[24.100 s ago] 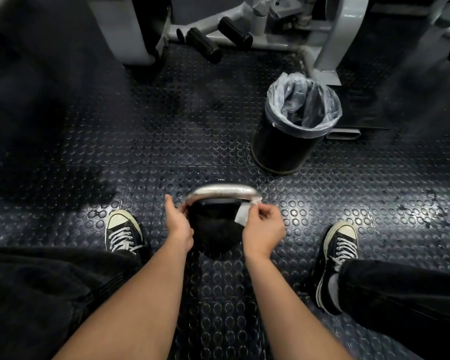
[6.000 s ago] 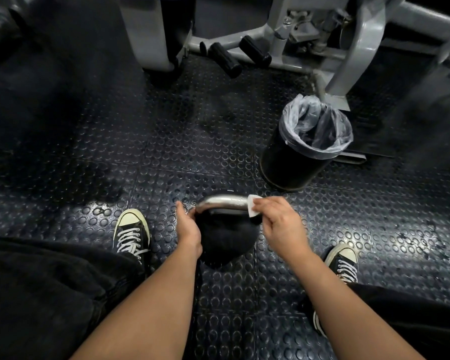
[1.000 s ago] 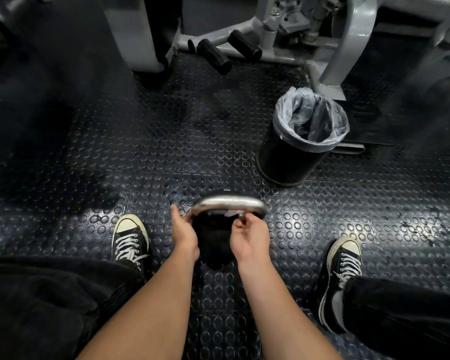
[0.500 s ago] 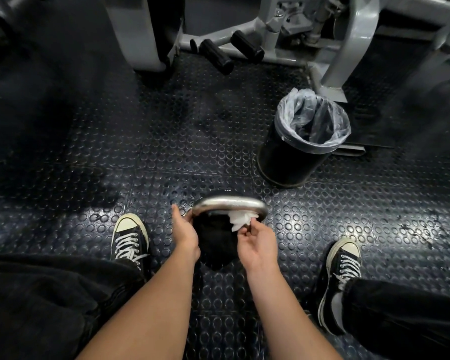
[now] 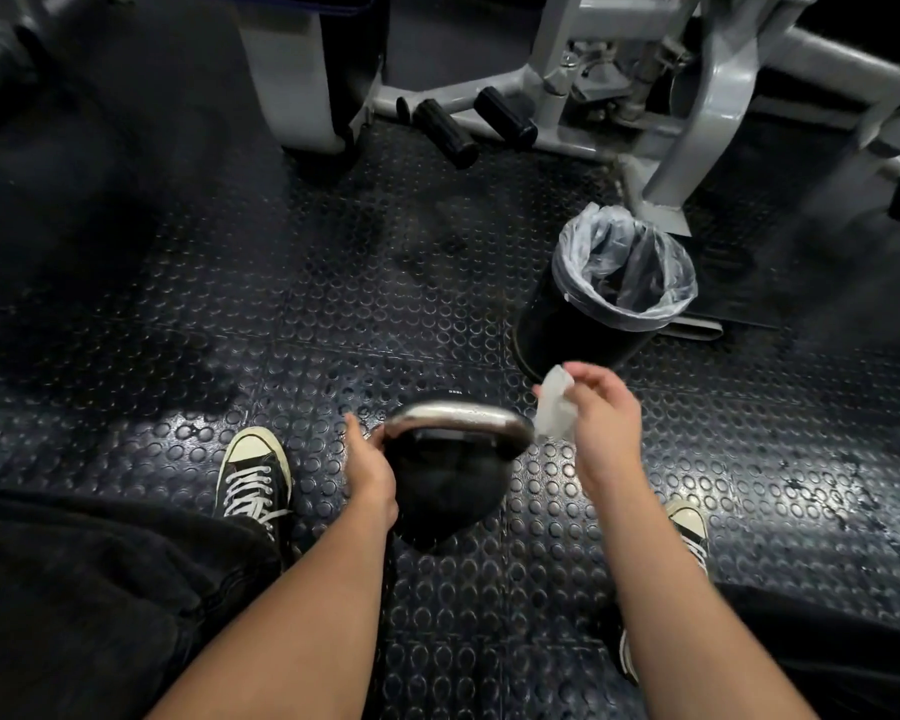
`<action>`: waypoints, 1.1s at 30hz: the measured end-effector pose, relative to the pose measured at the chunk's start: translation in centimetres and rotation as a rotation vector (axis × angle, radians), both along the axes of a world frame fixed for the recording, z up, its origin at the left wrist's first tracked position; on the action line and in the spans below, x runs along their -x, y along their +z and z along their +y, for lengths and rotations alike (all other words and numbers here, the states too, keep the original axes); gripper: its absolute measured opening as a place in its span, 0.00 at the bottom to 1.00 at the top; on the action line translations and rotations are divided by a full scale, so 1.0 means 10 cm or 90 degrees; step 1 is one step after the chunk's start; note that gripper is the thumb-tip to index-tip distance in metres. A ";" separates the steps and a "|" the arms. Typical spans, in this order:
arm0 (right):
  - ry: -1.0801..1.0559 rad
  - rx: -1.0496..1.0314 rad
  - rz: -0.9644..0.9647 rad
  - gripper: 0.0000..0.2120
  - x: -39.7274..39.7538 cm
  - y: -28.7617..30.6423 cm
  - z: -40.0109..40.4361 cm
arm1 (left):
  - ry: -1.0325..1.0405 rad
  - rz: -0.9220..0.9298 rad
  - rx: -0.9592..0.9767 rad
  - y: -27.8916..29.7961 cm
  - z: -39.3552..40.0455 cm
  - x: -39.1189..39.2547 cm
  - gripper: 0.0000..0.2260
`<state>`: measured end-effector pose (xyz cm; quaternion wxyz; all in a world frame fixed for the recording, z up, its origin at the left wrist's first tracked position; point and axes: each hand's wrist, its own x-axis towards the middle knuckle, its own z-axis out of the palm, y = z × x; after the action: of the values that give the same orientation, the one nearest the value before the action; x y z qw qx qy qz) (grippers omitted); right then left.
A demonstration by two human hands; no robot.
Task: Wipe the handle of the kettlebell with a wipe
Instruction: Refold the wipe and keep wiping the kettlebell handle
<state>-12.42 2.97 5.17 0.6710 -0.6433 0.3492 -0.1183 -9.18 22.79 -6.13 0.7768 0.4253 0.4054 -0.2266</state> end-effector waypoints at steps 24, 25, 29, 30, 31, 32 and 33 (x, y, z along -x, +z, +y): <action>0.698 0.602 0.302 0.06 -0.76 0.19 0.24 | -0.003 0.012 -0.051 -0.27 0.06 0.00 0.45; 0.691 0.596 0.290 0.06 -0.76 0.19 0.24 | -0.003 0.014 -0.054 -0.25 0.06 0.00 0.45; 0.656 0.594 0.300 0.05 -0.71 0.17 0.12 | -0.004 0.018 -0.043 -0.20 0.06 0.00 0.43; 0.649 0.594 0.308 0.05 -0.71 0.16 0.12 | 0.000 0.018 -0.044 -0.17 0.06 0.00 0.42; 0.645 0.592 0.310 0.05 -0.71 0.15 0.14 | 0.003 0.016 -0.047 -0.15 0.06 0.00 0.41; 0.643 0.585 0.307 0.04 -0.70 0.14 0.17 | 0.000 0.012 -0.047 -0.12 0.05 0.01 0.40; 0.643 0.578 0.297 0.04 -0.70 0.15 0.19 | -0.002 0.013 -0.044 -0.11 0.05 0.00 0.40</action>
<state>-5.43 4.90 6.65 0.2180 -0.9504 0.0596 0.2139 -9.23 23.26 -7.25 0.7573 0.4501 0.4201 -0.2176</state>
